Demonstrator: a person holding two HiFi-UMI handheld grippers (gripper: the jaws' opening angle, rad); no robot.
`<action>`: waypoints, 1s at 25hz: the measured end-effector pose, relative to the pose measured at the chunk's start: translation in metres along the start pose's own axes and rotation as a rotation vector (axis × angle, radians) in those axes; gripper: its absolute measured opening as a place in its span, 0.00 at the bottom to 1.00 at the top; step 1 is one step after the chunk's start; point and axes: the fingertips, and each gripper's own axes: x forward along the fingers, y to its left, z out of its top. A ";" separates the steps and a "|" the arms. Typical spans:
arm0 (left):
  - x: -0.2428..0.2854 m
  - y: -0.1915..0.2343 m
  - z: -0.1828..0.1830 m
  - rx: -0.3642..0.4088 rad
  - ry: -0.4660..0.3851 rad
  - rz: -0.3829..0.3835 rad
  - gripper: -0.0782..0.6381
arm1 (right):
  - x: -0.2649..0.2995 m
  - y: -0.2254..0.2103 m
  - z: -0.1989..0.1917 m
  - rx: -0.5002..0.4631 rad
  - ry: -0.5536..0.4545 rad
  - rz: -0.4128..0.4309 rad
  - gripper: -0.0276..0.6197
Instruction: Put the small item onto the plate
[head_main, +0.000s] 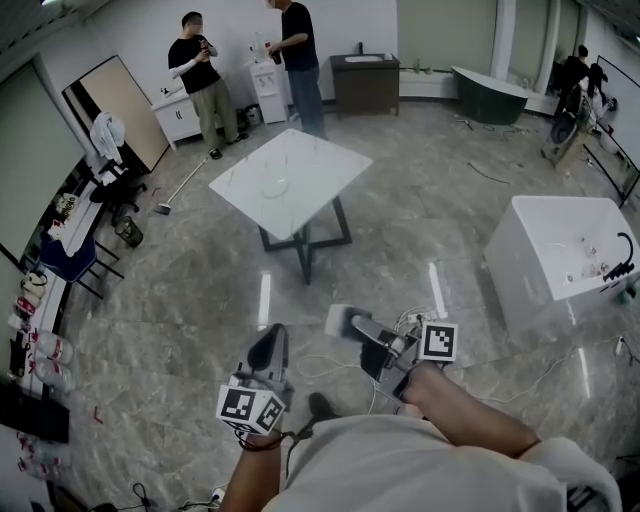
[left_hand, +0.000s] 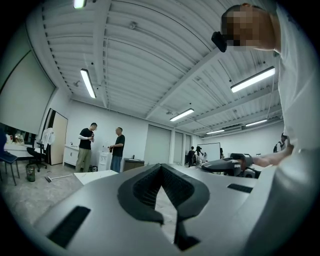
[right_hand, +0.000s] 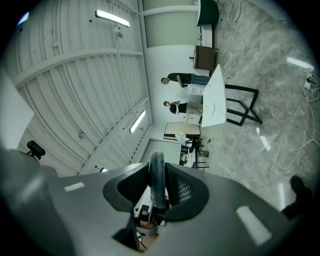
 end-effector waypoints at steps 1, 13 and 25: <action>0.002 0.009 -0.001 0.001 -0.001 0.002 0.12 | 0.008 -0.003 0.002 -0.002 0.000 -0.004 0.19; 0.066 0.167 0.018 0.001 0.018 -0.035 0.12 | 0.168 -0.042 0.036 -0.006 -0.024 -0.020 0.19; 0.134 0.255 0.023 -0.002 0.051 -0.098 0.12 | 0.264 -0.081 0.081 0.014 -0.041 -0.049 0.19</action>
